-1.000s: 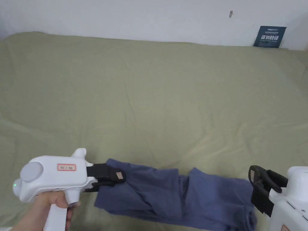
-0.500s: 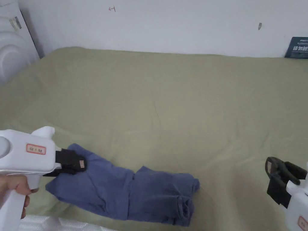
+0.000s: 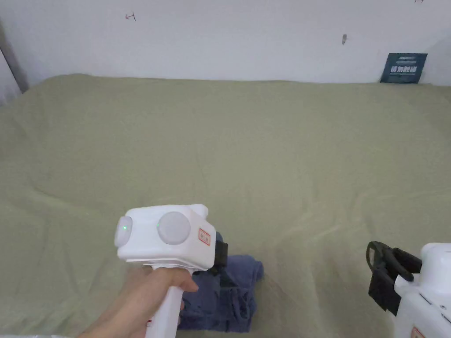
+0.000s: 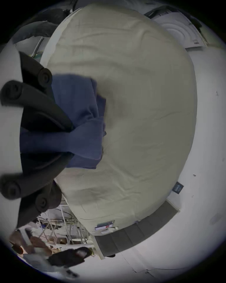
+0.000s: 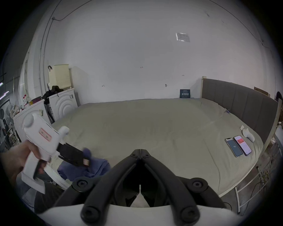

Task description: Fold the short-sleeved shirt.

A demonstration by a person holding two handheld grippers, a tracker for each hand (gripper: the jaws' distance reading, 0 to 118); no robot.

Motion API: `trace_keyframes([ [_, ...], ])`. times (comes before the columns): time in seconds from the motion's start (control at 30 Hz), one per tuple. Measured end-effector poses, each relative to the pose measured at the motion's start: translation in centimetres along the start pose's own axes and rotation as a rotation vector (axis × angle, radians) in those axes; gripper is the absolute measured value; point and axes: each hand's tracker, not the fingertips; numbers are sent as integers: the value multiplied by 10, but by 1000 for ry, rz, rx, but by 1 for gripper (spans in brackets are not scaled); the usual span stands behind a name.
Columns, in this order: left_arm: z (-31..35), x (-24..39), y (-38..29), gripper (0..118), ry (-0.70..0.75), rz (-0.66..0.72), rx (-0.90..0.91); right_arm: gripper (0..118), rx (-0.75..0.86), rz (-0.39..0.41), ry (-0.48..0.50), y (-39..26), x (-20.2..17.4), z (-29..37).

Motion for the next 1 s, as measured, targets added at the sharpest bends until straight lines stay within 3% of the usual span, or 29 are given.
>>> trace_keyframes([
  [0.03, -11, 4, -2, 118, -20, -4, -17, 0, -2, -4, -5, -1, 2, 0],
  [0.1, -28, 9, -3, 117, -111, 1, -49, 0, -5, -9, -14, 1, 4, 3],
  [0.17, -21, 5, -6, 113, -94, -1, 15, 0, -11, -14, -23, -1, 7, 3],
  [0.23, -6, -8, -3, 92, -96, -11, 32, 0, -16, -21, -28, -4, 11, 3],
  [0.27, 4, -18, -3, 92, -98, 6, 52, 0, -18, -25, -28, -5, 12, 2],
  [0.3, 13, -30, -5, 85, -133, 43, 89, 0, -22, -29, -29, -6, 12, 0],
  [0.33, 22, -43, -8, 65, -165, 69, 114, 0, -25, -33, -29, -6, 12, 0],
  [0.37, 33, -51, -10, 23, -210, 83, 133, 0, -26, -36, -28, -7, 11, -1],
  [0.4, 36, -60, -13, 0, -238, 79, 131, 0, -29, -41, -27, -7, 11, -2],
  [0.5, 28, -71, -25, 0, -299, 83, 107, 0, -38, -58, -15, -6, 7, -4],
  [0.67, -23, -56, -39, 0, -540, 113, -16, 0, -73, -70, 4, -14, 0, -10],
  [0.83, -81, -50, -56, 0, -487, 131, -69, 0, -131, -89, 22, -25, 0, -15],
  [1.0, -36, -64, -44, 0, -520, 96, -25, 0, -227, -129, 153, -29, -9, -37],
])
